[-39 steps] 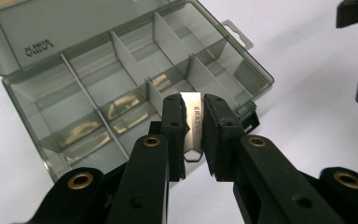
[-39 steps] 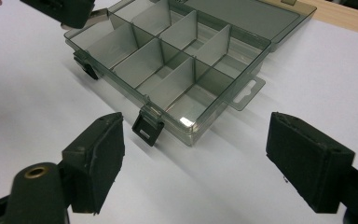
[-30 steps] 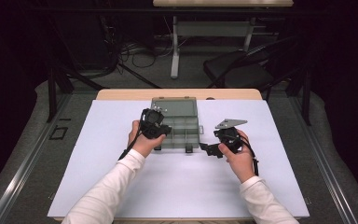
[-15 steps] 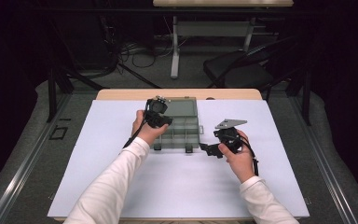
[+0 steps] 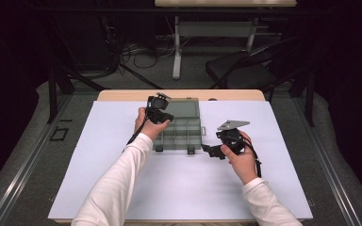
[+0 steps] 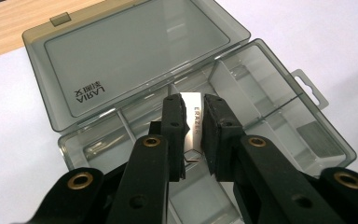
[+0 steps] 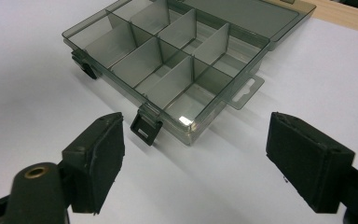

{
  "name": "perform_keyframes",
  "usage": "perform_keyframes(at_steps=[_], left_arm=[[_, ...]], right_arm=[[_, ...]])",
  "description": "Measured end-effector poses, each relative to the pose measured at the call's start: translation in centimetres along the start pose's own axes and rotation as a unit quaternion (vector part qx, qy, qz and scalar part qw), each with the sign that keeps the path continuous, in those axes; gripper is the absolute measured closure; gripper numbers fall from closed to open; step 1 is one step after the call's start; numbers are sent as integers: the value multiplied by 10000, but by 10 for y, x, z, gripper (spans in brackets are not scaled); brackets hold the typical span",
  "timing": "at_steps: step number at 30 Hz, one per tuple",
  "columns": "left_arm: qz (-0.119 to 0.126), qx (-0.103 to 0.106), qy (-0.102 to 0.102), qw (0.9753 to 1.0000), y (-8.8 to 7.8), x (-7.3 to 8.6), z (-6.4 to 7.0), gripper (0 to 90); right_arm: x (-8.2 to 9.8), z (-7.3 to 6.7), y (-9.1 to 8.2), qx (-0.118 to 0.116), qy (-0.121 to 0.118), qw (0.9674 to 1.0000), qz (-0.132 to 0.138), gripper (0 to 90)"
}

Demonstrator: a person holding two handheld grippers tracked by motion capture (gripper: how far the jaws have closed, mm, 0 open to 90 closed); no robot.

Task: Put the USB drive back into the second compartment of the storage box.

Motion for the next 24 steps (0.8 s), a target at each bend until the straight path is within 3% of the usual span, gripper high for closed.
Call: perform_keyframes(at_steps=[24], left_arm=[[-223, -131, -173, 9995, 27, -2, -7, 786]], right_arm=[[0, 0, 0, -3, -10, 10000, -5, 191]])
Point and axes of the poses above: each handheld gripper's, and its own axes: y roughly forward along the jaws, x roughly out of its underside, z roughly to its right, the point moved 5 cm from there along y, roughly forward along the jaws, and after that the axes turned 15 degrees about -z, right-handed, at the moved point
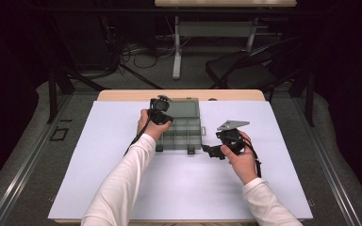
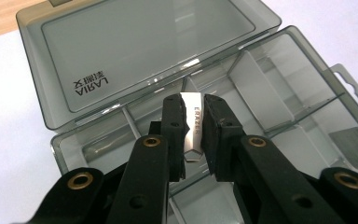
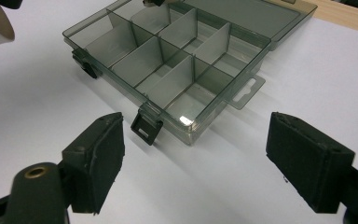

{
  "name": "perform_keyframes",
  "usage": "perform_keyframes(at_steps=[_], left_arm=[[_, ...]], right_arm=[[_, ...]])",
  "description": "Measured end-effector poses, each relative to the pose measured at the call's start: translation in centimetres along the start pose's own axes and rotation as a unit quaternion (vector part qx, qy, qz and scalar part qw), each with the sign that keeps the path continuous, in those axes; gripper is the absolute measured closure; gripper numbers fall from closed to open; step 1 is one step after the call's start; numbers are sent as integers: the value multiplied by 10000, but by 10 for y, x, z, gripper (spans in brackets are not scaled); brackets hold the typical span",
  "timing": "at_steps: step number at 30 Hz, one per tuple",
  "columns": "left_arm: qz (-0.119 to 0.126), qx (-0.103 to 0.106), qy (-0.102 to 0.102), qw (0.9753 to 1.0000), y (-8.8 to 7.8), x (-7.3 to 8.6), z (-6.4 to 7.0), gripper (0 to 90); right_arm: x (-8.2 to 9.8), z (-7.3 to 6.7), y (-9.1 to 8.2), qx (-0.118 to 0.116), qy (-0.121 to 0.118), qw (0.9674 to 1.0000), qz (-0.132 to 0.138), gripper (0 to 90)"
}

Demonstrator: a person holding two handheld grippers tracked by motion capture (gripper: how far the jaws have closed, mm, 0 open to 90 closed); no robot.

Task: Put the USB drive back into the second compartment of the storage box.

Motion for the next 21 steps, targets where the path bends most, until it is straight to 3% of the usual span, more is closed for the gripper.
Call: perform_keyframes(at_steps=[21], left_arm=[[-143, -38, -64, 9999, 13, 1, -1, 785]], right_arm=[[0, 0, 0, 2, -14, 10000, -16, 192]])
Point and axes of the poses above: each handheld gripper's, and its own axes: y roughly forward along the jaws, x roughly out of its underside, z roughly to its right, the point moved 5 cm from there along y, roughly forward along the jaws, and after that the axes turned 15 degrees about -z, right-handed, at the moved point
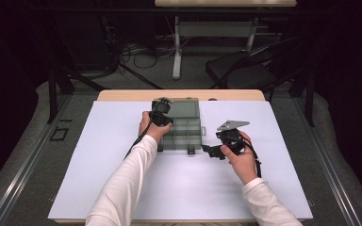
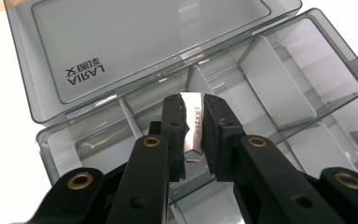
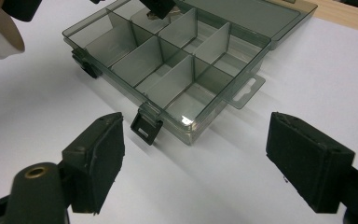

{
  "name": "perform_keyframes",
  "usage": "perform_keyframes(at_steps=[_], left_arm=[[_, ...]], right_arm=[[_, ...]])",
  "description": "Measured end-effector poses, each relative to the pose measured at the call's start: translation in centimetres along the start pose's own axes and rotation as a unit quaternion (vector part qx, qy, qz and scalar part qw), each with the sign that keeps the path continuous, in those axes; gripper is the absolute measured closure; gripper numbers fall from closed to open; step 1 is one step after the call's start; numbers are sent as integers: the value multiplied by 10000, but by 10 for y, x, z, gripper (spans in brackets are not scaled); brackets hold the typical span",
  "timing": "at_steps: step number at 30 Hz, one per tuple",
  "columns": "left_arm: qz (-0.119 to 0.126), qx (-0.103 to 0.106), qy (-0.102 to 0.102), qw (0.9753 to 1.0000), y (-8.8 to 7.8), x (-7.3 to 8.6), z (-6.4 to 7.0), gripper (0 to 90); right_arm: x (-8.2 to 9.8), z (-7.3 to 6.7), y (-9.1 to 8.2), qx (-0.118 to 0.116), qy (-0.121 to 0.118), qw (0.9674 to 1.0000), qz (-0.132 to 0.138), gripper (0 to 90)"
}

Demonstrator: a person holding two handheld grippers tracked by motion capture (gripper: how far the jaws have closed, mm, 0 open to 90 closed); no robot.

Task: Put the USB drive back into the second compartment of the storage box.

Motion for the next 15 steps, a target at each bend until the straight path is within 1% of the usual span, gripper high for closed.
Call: perform_keyframes(at_steps=[15], left_arm=[[25, -41, 8, 10000, 1, 0, 0, 784]], right_arm=[[0, 0, 1, -7, 16, 10000, 1, 191]])
Point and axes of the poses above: each handheld gripper's, and its own axes: y roughly forward along the jaws, x roughly out of its underside, z roughly to its right, the point moved 5 cm from there along y, roughly forward along the jaws, and after that the axes turned 15 degrees about -z, right-handed, at the moved point
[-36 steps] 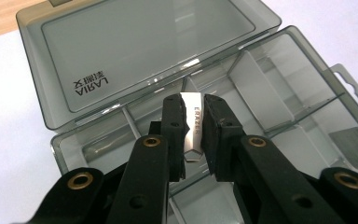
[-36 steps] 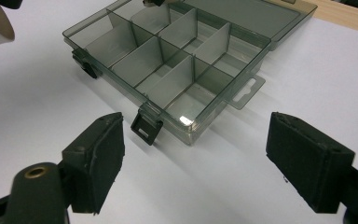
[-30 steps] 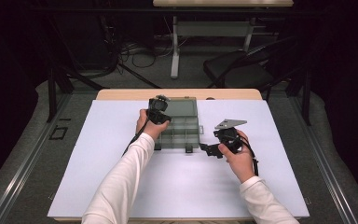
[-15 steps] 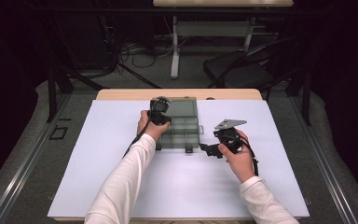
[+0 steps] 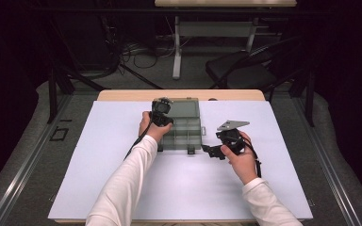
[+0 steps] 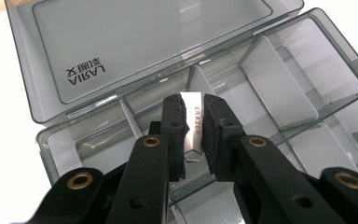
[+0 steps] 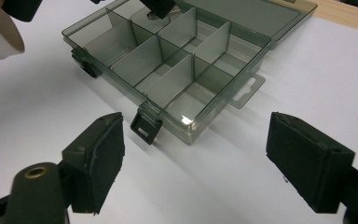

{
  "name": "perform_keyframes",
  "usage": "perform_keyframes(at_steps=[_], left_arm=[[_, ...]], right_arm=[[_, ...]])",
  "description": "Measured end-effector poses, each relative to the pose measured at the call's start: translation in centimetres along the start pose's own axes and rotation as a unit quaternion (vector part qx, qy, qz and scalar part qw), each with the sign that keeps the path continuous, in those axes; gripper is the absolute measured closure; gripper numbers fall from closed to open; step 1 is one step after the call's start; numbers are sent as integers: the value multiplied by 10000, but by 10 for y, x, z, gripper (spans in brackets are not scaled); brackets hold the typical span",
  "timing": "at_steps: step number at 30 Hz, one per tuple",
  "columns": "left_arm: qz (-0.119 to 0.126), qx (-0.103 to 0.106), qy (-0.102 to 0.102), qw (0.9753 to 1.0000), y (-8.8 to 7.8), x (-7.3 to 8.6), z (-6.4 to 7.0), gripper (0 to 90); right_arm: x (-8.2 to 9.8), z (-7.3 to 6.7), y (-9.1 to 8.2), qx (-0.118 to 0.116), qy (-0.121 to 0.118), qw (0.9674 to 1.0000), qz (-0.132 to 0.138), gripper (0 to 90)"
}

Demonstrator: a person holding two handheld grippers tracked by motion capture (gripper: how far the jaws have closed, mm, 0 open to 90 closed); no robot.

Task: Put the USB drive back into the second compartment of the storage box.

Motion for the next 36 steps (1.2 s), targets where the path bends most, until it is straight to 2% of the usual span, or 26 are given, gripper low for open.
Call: perform_keyframes(at_steps=[5, 11, 17, 22, 25, 32, 36], left_arm=[[16, 20, 13, 10000, -1, 1, 0, 781], [73, 64, 39, 9999, -1, 2, 0, 723], [196, 228, 76, 9995, -6, 3, 0, 616], [352, 218, 168, 9990, -13, 5, -1, 510], [328, 252, 202, 9989, -17, 6, -2, 470], [474, 266, 284, 9981, -29, 9, -6, 440], [592, 306, 454, 9967, -35, 10, -7, 435]], right_arm=[[0, 0, 0, 2, 7, 10000, -10, 191], [0, 0, 1, 5, -14, 10000, -12, 192], [0, 1, 1, 16, 2, 10000, -7, 191], [1, 1, 0, 26, 0, 10000, 3, 191], [1, 2, 0, 24, 30, 10000, 3, 191], [1, 1, 1, 26, 21, 10000, -13, 192], [1, 1, 2, 34, 26, 10000, -26, 191]])
Point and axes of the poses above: each handheld gripper's, and its own axes: y roughly forward along the jaws, x roughly out of its underside, z roughly to its right, the point moved 5 cm from there along y, roughly forward along the jaws, and after that the axes turned 15 degrees about -z, right-handed, at the moved point
